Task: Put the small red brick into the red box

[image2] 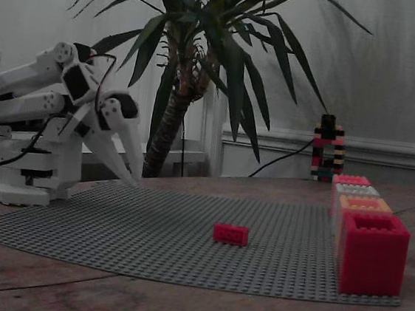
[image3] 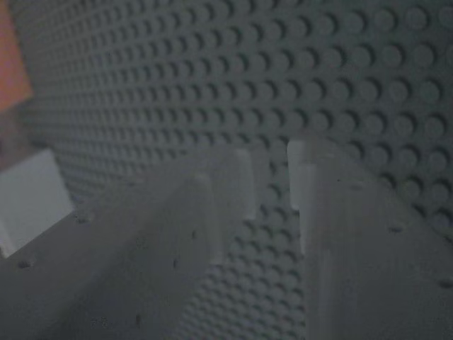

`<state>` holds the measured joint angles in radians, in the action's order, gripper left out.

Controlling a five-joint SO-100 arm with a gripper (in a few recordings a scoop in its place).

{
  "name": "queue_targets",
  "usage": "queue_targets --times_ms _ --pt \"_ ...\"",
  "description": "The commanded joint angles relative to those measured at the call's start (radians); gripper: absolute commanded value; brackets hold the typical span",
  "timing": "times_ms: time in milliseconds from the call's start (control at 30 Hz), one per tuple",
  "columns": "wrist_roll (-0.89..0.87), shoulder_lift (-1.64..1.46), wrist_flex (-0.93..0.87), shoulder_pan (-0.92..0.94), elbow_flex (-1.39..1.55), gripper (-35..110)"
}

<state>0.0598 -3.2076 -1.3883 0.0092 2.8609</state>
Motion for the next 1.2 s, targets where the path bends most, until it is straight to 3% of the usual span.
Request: queue_targets --times_ms 0,533,733,867,933,1167 --pt "-0.005 -0.012 -0.021 -0.018 -0.008 0" --pt "0.015 -0.011 -0.015 -0.018 -0.008 0" --pt "0.066 0.262 0.175 -0.018 -0.150 0" --pt "0.288 0.517 0.230 -0.009 -0.360 0" --pt "0.523 0.663 0.189 0.018 -0.494 0" --pt "0.905 1.143 0.216 0.135 -0.851 9"
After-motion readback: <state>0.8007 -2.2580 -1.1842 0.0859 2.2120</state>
